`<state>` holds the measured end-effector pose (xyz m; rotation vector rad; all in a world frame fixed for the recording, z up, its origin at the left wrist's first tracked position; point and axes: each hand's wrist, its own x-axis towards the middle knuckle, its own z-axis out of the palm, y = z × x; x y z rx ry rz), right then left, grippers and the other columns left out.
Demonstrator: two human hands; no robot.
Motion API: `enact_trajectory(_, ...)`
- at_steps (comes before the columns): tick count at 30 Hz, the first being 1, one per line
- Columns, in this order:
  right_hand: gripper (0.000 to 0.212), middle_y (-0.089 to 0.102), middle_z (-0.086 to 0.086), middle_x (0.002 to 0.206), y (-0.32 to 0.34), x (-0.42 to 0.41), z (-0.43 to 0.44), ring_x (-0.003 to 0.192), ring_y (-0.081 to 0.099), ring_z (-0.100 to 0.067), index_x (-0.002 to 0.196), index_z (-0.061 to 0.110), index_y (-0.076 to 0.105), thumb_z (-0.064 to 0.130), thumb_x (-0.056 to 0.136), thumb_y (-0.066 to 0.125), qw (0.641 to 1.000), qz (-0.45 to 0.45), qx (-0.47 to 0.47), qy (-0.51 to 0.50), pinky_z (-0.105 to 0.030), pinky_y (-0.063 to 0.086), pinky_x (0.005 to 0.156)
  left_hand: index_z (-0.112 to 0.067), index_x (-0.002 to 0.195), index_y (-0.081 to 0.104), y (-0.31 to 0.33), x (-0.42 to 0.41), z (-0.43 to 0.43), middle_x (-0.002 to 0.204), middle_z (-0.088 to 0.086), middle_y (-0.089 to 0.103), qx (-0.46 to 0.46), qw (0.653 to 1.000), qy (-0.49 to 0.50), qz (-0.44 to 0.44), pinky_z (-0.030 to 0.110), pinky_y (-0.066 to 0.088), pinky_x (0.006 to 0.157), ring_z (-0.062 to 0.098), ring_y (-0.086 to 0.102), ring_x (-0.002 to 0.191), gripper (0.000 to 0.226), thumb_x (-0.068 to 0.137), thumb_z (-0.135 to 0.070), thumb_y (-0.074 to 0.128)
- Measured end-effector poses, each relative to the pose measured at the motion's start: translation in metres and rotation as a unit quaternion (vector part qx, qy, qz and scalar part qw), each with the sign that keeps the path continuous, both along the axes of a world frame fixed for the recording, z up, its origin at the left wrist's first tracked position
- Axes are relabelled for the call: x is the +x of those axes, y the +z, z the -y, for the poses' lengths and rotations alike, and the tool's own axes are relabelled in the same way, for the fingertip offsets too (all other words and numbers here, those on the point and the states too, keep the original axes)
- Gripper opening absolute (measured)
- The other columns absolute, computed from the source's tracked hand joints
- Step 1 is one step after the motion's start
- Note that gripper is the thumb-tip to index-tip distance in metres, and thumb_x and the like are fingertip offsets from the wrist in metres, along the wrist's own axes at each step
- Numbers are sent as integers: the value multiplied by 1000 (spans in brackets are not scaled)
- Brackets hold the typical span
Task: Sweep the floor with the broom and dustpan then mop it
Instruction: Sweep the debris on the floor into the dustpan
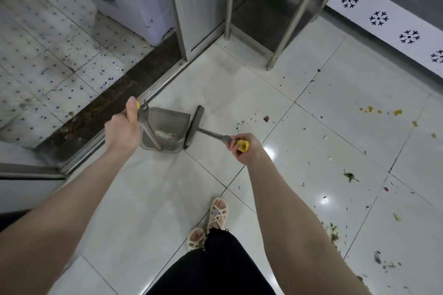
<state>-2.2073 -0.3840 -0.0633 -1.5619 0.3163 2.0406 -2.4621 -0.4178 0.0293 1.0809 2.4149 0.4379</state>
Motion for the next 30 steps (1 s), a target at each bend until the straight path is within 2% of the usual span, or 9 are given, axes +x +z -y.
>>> enact_trajectory(3, 19, 52, -18, 75, 4, 27, -12, 24, 43, -10, 74, -3, 53, -2, 91, 43, 998, 53, -21, 5, -11, 33, 28, 4, 130, 49, -5, 8, -9, 111, 40, 55, -18, 998, -54, -20, 44, 36, 87, 49, 53, 106, 47, 105, -29, 28)
enact_trajectory(5, 12, 54, -20, 77, 8, 50, -19, 24, 44, -12, 79, -3, 52, -2, 89, 46, 996, 81, -35, 12, -13, 34, 27, 1, 135, 46, -9, 15, -16, 112, 40, 55, -18, 998, -59, -7, 44, 35, 84, 48, 53, 105, 44, 105, -24, 28)
enact_trajectory(9, 9, 55, -20, 76, 21, 87, -18, 25, 47, -13, 81, 1, 52, 1, 90, 49, 993, 103, -52, 21, -13, 36, 28, 18, 111, 55, -6, 39, -28, 111, 40, 56, 12, 999, -27, 24, 45, 40, 90, 47, 55, 107, 69, 103, -42, 22)
enact_trajectory(11, 10, 55, -20, 76, 26, 96, -15, 24, 47, -13, 80, 2, 51, 0, 89, 49, 991, 124, -54, 17, -12, 36, 28, 20, 103, 58, -2, 51, -31, 110, 40, 57, 25, 999, -18, 44, 44, 40, 91, 46, 55, 109, 74, 102, -44, 21)
enact_trajectory(15, 11, 58, -24, 77, 31, 108, -9, 26, 47, -12, 77, 2, 50, -2, 87, 48, 987, 157, -39, 12, -13, 35, 27, 16, 103, 59, 4, 67, -39, 109, 38, 58, 32, 996, -48, 64, 44, 39, 90, 45, 54, 108, 71, 103, -43, 19)
enact_trajectory(18, 16, 56, -24, 75, 37, 107, -7, 27, 46, -10, 73, -1, 49, -1, 89, 45, 988, 156, -13, 3, -13, 35, 27, 17, 111, 55, 6, 69, -46, 113, 40, 54, 24, 995, -76, 54, 46, 35, 92, 48, 50, 111, 66, 104, -38, 19)
enact_trajectory(21, 8, 57, -24, 79, 42, 102, -8, 28, 47, -10, 80, -1, 51, 0, 88, 47, 988, 156, -4, -13, -13, 36, 28, 16, 112, 55, 7, 60, -57, 115, 39, 54, 16, 993, -99, 60, 46, 37, 92, 48, 51, 111, 70, 103, -43, 18)
enact_trajectory(23, 3, 56, -22, 81, 44, 95, -8, 28, 47, -9, 88, -1, 52, 0, 87, 49, 989, 145, -3, -35, -13, 37, 29, 16, 109, 57, 8, 54, -65, 116, 38, 55, 15, 992, -100, 77, 45, 38, 93, 46, 51, 112, 75, 102, -48, 18)
enact_trajectory(30, 12, 57, -20, 68, 34, 37, -10, 28, 46, -8, 86, -1, 53, 2, 91, 43, 989, 66, 12, -128, -9, 38, 31, 14, 105, 60, 9, 26, -97, 114, 36, 57, 15, 985, -146, 95, 43, 39, 89, 44, 52, 111, 78, 100, -51, 17)
